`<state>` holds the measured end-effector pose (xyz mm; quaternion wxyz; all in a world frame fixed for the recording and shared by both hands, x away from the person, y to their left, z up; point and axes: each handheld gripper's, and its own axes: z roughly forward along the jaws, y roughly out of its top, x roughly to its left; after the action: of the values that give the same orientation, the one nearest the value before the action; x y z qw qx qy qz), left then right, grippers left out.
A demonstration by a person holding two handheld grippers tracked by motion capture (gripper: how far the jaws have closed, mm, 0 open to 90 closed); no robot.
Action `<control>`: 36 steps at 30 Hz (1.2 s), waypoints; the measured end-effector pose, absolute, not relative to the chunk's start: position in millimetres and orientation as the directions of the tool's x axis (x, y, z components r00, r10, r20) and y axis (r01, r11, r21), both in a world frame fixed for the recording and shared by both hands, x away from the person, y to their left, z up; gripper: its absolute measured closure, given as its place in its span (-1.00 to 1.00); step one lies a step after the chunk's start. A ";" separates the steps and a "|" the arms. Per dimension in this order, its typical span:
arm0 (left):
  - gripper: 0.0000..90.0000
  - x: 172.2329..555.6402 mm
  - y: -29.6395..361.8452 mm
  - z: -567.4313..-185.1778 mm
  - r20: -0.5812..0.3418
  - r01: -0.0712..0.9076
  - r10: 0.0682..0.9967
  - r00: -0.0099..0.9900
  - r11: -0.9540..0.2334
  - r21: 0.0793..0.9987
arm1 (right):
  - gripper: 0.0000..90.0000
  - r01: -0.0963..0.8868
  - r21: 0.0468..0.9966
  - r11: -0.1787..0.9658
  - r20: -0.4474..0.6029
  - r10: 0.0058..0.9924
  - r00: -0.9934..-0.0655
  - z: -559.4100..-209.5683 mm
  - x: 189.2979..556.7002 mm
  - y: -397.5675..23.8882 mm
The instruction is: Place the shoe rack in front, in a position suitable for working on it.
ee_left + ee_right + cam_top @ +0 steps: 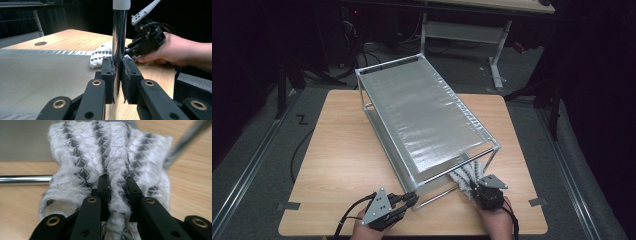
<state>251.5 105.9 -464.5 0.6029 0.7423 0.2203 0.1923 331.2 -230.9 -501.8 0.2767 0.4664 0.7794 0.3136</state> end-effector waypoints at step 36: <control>0.79 260.8 99.9 -466.1 0.024 0.081 0.544 0.839 -0.169 0.982 | 0.74 0.363 0.905 0.223 -0.063 0.913 -0.403 -454.1 268.2 -244.9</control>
<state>260.8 99.9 -466.1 0.6092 0.7405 0.2108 0.1900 268.2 -244.9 -454.1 0.3159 0.4460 0.7153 0.4355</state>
